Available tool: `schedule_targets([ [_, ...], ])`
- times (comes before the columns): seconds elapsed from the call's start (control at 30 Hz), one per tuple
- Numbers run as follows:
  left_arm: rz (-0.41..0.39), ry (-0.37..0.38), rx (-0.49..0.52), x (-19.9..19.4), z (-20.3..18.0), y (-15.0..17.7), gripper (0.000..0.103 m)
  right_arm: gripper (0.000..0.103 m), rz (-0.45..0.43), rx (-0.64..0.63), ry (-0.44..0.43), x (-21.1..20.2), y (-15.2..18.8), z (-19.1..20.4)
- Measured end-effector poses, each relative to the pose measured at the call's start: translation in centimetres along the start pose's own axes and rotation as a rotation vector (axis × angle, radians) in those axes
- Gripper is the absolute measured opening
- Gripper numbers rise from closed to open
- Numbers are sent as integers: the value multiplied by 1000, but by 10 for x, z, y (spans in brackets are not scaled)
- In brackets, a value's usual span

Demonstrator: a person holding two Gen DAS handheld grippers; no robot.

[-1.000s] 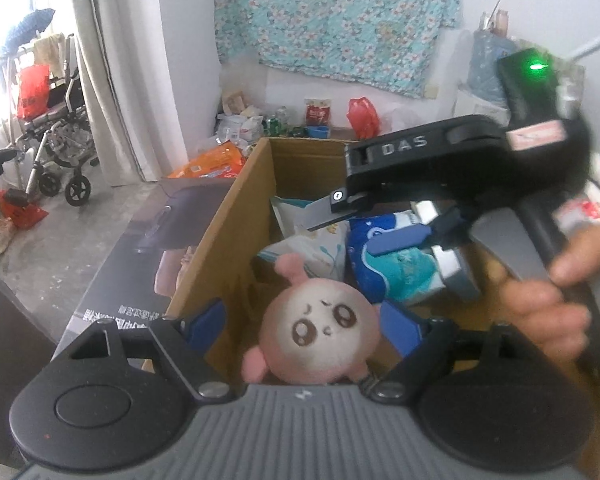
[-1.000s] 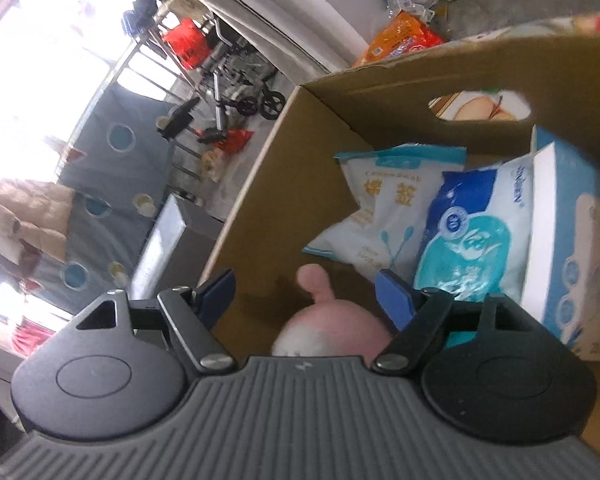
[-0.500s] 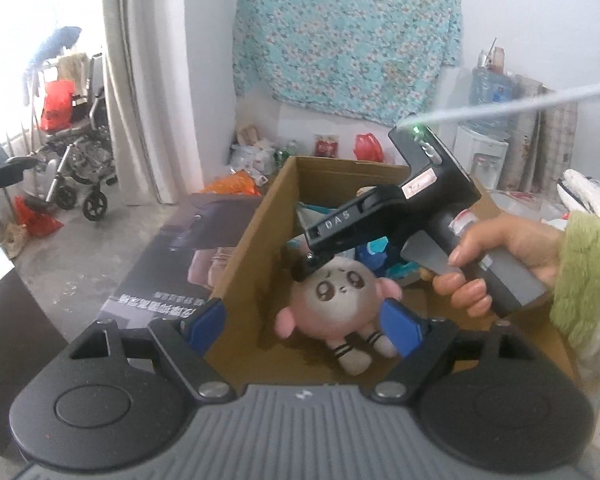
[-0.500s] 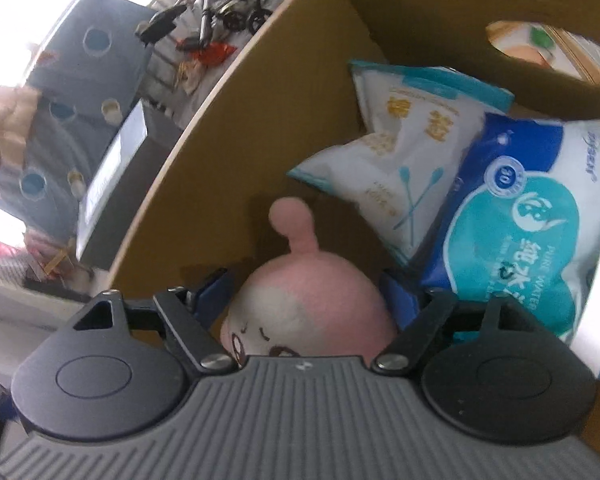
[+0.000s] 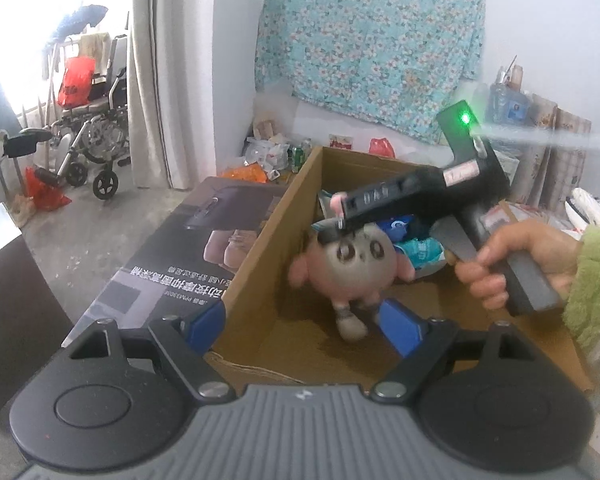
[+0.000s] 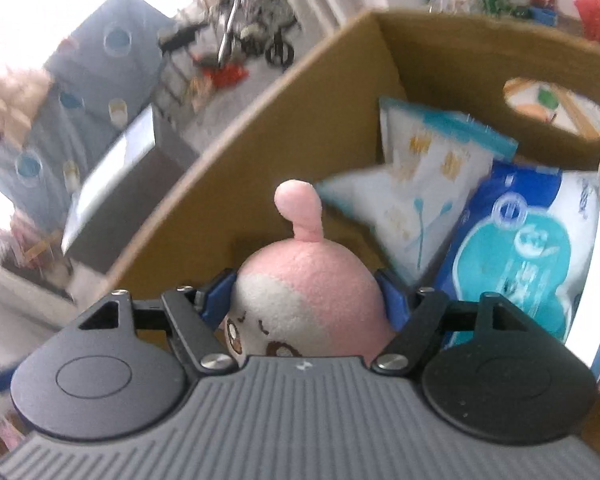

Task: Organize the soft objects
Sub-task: 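Open the right tool to release the plush doll, then withdraw both tools from the box toward the pile of clutter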

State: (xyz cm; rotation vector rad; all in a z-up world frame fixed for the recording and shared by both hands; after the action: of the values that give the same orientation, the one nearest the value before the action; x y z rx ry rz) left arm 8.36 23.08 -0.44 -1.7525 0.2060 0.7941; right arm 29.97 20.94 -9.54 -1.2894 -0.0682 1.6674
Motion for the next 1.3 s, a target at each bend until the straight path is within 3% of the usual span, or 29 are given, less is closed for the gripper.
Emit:
schedule_targets([
  [0.13,-3,0,12,-2,-1,3,86,78,-119,20,27,-14,-19,-9],
  [0.33,13,11,-5,0,-6,9,86,81,-34,81,45,9,-5,-26],
  [0.53,-11,26,4,-13,-15,10,86,85,-95,173,-4,-12,-13,-34],
  [0.7,-55,76,18,-32,-35,9,87,85,-207,219,-94,-69,-16,-27],
  [0.8,-93,144,37,-46,-58,11,89,86,-290,242,-147,-119,-3,-21],
  [1.0,-96,342,98,-70,-122,28,92,87,-421,264,-167,-230,76,-24],
  [1.13,-52,468,168,-80,-174,49,92,91,-543,290,-68,-311,149,-46],
  [1.3,4,598,269,-91,-234,81,93,94,-681,393,130,-396,243,-82],
])
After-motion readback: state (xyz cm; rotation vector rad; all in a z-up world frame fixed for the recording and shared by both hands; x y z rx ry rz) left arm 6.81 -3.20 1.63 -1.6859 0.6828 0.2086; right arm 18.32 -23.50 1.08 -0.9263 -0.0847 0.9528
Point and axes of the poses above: each gripper's, at about its wrist camera, not at the fingertips, and x roughly the way its jaws point, z to its left, y to its underside, the point moved 10 cm from there along x, roughly the way its jaws point, and after that the axes turned 7 degrees about -x, right-handed, at the moved point
